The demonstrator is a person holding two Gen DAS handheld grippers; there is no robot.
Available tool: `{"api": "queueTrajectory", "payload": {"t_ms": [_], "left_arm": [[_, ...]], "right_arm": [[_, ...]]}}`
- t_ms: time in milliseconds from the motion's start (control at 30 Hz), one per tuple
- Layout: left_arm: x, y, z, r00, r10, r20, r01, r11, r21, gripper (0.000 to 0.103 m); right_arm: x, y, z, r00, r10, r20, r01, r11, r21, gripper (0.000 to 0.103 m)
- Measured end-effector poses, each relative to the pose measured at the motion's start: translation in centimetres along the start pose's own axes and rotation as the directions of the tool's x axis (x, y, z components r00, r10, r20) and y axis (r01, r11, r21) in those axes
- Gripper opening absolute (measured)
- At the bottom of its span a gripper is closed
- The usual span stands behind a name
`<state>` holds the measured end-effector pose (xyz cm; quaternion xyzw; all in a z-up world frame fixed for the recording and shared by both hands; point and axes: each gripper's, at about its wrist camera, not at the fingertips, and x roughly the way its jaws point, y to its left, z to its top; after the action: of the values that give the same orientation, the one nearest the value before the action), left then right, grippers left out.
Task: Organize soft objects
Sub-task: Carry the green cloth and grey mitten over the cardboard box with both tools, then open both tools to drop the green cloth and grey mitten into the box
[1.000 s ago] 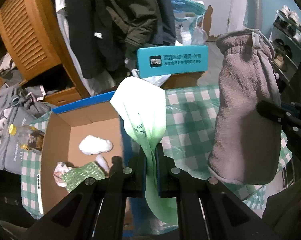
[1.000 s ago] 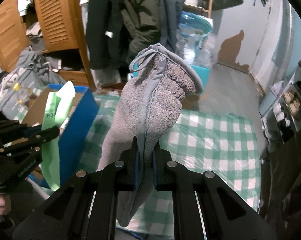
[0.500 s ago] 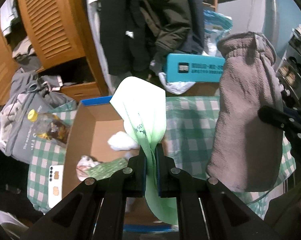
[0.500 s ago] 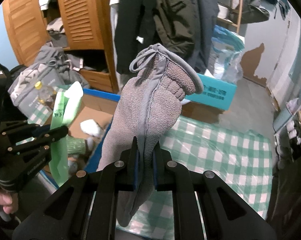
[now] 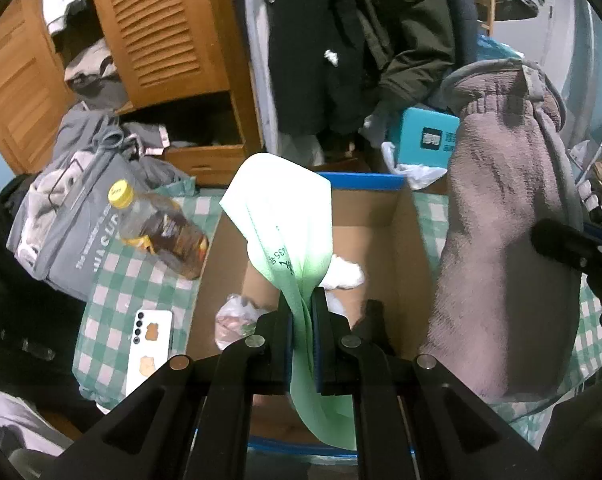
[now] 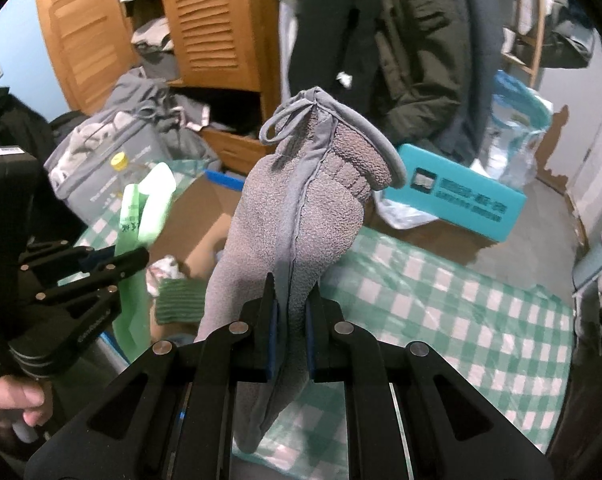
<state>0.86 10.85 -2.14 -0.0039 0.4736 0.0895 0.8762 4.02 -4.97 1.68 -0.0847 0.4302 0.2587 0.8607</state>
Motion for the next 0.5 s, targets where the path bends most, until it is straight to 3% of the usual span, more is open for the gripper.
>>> {"api": "queueTrajectory", "payload": {"t_ms": [500], "left_arm": [[5.0,3.2,-1.2,0.994,-0.003,-0.109,-0.005,0.997,-0.074,0.011]], "right_arm": [[6.5,4.5,0.8,0.990,0.063,-0.125,-0.068,0.997,-0.039,0.010]]}}
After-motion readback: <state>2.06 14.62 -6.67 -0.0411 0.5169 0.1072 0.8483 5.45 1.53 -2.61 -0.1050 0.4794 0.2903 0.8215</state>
